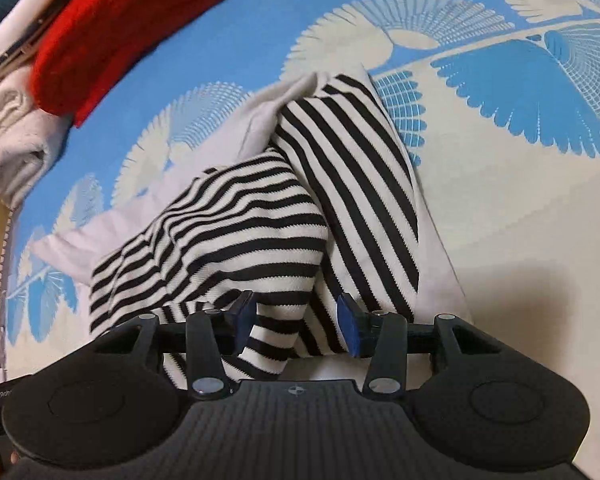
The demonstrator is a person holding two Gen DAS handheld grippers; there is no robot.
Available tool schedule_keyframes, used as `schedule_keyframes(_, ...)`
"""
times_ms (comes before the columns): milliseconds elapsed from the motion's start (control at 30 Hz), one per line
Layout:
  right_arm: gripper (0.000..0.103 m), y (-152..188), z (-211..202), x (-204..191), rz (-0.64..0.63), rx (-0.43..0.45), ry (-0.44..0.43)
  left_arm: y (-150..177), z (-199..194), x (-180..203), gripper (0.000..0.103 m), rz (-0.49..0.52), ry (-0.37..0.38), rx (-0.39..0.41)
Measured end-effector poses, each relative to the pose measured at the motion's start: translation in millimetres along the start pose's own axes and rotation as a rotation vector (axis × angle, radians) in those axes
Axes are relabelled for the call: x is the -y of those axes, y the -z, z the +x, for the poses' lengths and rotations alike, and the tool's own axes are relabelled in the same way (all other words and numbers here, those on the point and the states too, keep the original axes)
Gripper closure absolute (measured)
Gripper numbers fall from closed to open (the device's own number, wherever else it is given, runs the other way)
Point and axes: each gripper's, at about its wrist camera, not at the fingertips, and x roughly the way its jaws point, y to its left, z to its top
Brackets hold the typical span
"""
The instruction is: Fold small clothes
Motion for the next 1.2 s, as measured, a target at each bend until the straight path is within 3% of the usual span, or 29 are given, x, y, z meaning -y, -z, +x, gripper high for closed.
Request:
schedule_keyframes(100, 0.058, 0, 3, -4, -0.02, 0.008, 0.005, 4, 8, 3, 0.058, 0.015, -0.029, -0.011)
schedule_keyframes(167, 0.073, 0, 4, -4, -0.025, 0.005, -0.007, 6, 13, 5, 0.062, 0.024, -0.034, -0.025)
schedule_keyframes(200, 0.087, 0, 5, -4, -0.026, 0.001, -0.022, 7, 14, 6, 0.069, 0.032, -0.028, -0.027)
schedule_keyframes(233, 0.096, -2, 7, -3, -0.024, -0.002, -0.039, 7, 15, 8, 0.097, 0.05, -0.015, -0.027)
schedule_keyframes(267, 0.099, -3, 7, -4, -0.022, -0.001, -0.057, 5, 11, 10, 0.102, 0.063, -0.013, -0.008)
schedule_keyframes(367, 0.102, -9, -6, -7, -0.003, 0.057, -0.143, -5, -31, 21, 0.102, 0.143, 0.027, 0.229)
schedule_keyframes(467, 0.102, -17, -44, -6, 0.055, 0.218, -0.37, -9, -84, 23, 0.102, 0.178, 0.123, 0.503)
schedule_keyframes(533, 0.102, -18, -72, -5, 0.059, 0.341, -0.496, -9, -101, 18, 0.102, 0.187, 0.123, 0.589)
schedule_keyframes(567, 0.102, -17, -80, -3, 0.056, 0.374, -0.522, -11, -99, 13, 0.102, 0.167, 0.11, 0.578)
schedule_keyframes(633, 0.102, -15, -79, 1, 0.066, 0.357, -0.492, -18, -79, -1, 0.102, 0.101, 0.042, 0.453)
schedule_keyframes(700, 0.102, -13, -51, 9, 0.107, 0.19, -0.316, -21, -41, -19, 0.102, 0.031, -0.082, 0.234)
schedule_keyframes(767, 0.102, -4, -14, 25, 0.169, 0.0, -0.151, -19, -16, -40, 0.098, -0.078, -0.128, 0.094)
schedule_keyframes(833, 0.096, 4, 5, 40, 0.278, -0.081, -0.11, -20, -19, -44, 0.095, -0.113, -0.11, 0.108)
schedule_keyframes(900, 0.095, 1, 1, 35, 0.252, -0.05, -0.099, -23, -35, -37, 0.081, -0.074, -0.078, 0.179)
schedule_keyframes(933, 0.087, -1, -5, 30, 0.223, -0.014, -0.101, -23, -41, -34, 0.064, -0.062, -0.059, 0.219)
schedule_keyframes(967, 0.079, -4, -12, 25, 0.204, 0.024, -0.107, -22, -47, -31, 0.058, -0.053, -0.039, 0.251)
schedule_keyframes(1000, 0.064, -6, -18, 22, 0.187, 0.057, -0.107, -23, -47, -29, 0.058, -0.045, -0.028, 0.263)
schedule_keyframes(1033, 0.059, -8, -19, 20, 0.173, 0.074, -0.1, -24, -43, -20, 0.058, -0.044, -0.03, 0.256)
schedule_keyframes(1100, 0.059, -9, -15, 19, 0.162, 0.076, -0.08, -23, -30, -20, 0.06, -0.055, -0.039, 0.212)
schedule_keyframes(1133, 0.06, -8, -11, 24, 0.173, 0.062, -0.077, -21, -22, -20, 0.072, -0.058, -0.044, 0.184)
schedule_keyframes(1167, 0.067, -8, -6, 27, 0.187, 0.045, -0.08, -20, -14, -22, 0.1, -0.049, -0.047, 0.161)
schedule_keyframes(1200, 0.09, -7, -1, 30, 0.198, 0.027, -0.089, -19, -11, -20, 0.102, -0.032, -0.056, 0.149)
